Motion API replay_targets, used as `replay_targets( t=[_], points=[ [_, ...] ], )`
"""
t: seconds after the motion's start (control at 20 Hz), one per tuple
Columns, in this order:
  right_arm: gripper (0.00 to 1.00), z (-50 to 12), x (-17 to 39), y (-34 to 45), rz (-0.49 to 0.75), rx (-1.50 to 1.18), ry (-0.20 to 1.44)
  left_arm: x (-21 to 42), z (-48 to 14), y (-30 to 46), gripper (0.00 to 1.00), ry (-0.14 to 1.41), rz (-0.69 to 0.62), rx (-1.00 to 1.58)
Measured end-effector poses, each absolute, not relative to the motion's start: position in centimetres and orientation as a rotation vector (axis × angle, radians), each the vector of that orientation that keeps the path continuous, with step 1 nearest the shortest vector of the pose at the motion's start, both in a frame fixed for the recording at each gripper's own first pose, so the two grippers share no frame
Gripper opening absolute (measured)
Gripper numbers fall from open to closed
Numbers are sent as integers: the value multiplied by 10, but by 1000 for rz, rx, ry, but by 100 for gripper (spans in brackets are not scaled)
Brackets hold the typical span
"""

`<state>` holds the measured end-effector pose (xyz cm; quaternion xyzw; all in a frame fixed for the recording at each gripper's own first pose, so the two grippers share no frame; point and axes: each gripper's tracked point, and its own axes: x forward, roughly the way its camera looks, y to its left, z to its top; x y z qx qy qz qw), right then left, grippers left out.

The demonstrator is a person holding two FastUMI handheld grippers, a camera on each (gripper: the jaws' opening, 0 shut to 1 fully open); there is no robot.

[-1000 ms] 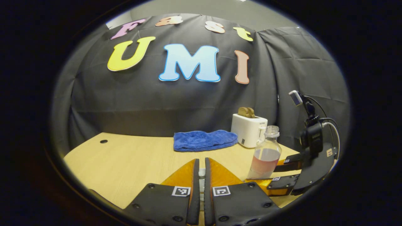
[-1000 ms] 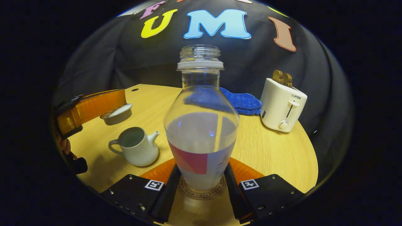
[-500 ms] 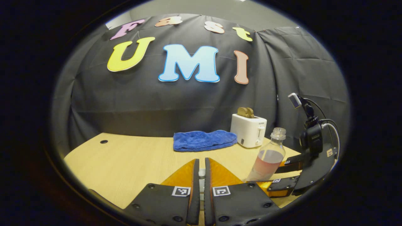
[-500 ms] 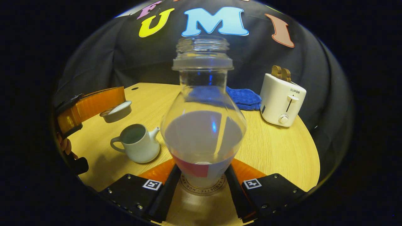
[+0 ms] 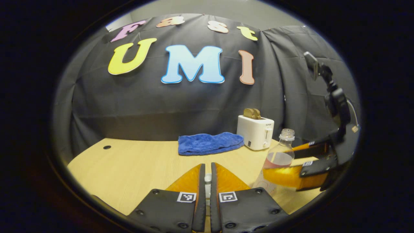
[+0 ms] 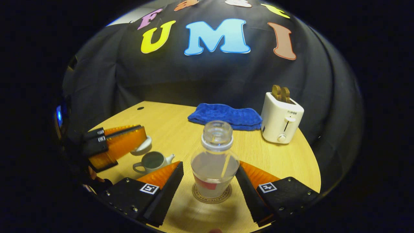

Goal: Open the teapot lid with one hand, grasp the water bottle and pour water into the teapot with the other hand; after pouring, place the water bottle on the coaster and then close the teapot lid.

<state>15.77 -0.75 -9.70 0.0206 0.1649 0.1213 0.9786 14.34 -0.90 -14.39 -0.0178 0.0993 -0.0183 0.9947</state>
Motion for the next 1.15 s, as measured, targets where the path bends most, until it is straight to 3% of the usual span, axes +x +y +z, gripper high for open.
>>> replay_targets(
  t=[0.5, 1.15],
  points=[
    [96, 14, 122, -41, 110, 121, 103, 147, -179, -15, 12, 247, -69, -14],
    [96, 9, 80, -51, 29, 118, 156, 151, -200, -19, 12, 262, -77, -2]
  ],
)
